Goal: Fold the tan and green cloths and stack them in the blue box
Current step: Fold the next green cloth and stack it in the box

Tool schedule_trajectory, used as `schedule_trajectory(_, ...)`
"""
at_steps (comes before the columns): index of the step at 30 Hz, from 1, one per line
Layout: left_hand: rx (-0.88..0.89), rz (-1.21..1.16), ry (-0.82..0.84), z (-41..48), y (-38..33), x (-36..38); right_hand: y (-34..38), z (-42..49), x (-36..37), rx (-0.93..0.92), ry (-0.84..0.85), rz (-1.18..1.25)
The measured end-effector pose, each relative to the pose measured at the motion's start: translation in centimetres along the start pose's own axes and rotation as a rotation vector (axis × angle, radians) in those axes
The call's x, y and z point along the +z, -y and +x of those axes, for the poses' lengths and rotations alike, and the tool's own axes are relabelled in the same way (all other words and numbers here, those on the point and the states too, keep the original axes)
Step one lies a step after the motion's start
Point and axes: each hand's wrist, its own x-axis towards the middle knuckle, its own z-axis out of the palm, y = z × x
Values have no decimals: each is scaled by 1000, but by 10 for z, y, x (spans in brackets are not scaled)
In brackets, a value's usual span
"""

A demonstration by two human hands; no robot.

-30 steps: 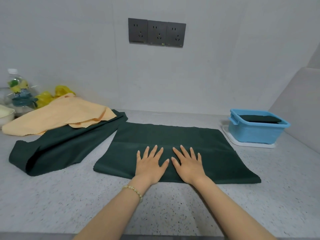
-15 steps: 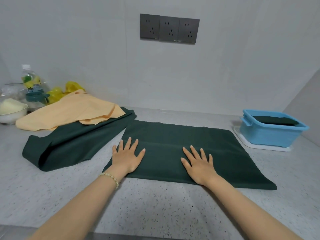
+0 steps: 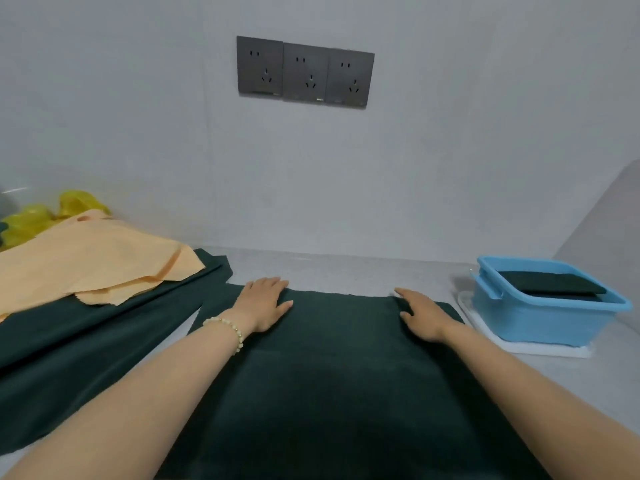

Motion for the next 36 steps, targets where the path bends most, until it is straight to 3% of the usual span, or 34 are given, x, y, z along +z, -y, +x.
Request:
schedule_trajectory(4, -46, -22, -18, 25, 8, 16, -12, 21, 3, 3, 3, -69)
schedule_trajectory(10, 50, -11, -89, 39, 15, 9, -9, 37, -10, -11, 76, -183)
schedule_trajectory(13, 166, 85, -185, 28, 20, -2, -9, 27, -15, -91, 0, -254)
schedule_trajectory(19, 344, 122, -361, -23, 14, -35, -6, -31, -26, -202, -239, 51)
schedule_trajectory(27, 740, 347, -536, -119, -1, -60, 5, -142, -38, -371, -370, -103)
schedule_trajectory(33, 774, 282, -566, -172, -3, -27, -6, -200, -4, -389, -327, -187)
schedule_trajectory(36, 670, 208, -469, -188, -8, -12, -9, -217, 14, -351, -286, -204)
